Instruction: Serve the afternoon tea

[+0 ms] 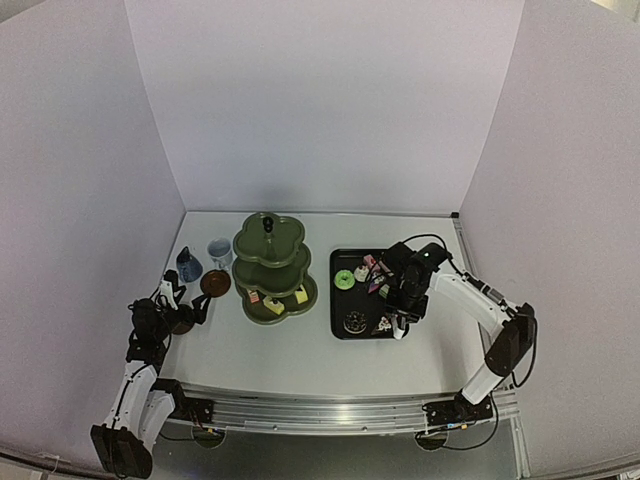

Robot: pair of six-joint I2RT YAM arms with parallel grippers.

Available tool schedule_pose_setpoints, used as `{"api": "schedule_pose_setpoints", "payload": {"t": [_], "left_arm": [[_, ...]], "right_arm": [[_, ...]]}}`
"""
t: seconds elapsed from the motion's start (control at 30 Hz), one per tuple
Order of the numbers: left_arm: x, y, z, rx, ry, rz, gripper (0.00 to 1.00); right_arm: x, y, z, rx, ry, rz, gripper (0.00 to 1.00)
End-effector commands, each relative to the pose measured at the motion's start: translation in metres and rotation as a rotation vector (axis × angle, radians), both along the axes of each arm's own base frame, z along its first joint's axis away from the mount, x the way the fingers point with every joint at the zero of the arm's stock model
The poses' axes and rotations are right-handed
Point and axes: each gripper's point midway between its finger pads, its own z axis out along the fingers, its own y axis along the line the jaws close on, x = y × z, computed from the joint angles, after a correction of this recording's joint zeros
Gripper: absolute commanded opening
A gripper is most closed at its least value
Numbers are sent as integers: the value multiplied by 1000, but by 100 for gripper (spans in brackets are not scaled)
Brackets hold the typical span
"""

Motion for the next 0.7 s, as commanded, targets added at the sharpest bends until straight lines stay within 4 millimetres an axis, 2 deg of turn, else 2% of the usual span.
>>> {"api": "schedule_pose_setpoints", "payload": {"t": [0.0, 0.27, 0.5, 0.67], "left_arm": [[1, -1, 13, -7, -44, -10, 100], [1, -1, 14, -11, -43, -11, 100], [1, -2, 13, -13, -37, -13, 100], [2, -2, 14, -14, -36, -12, 100]], "right_arm": [[-15, -18, 8, -81, 66, 7, 43], [-21, -23, 20, -86, 72, 6, 43], [-24, -25, 21, -92, 80, 7, 42], [-26, -40, 24, -175, 82, 29, 43]]}}
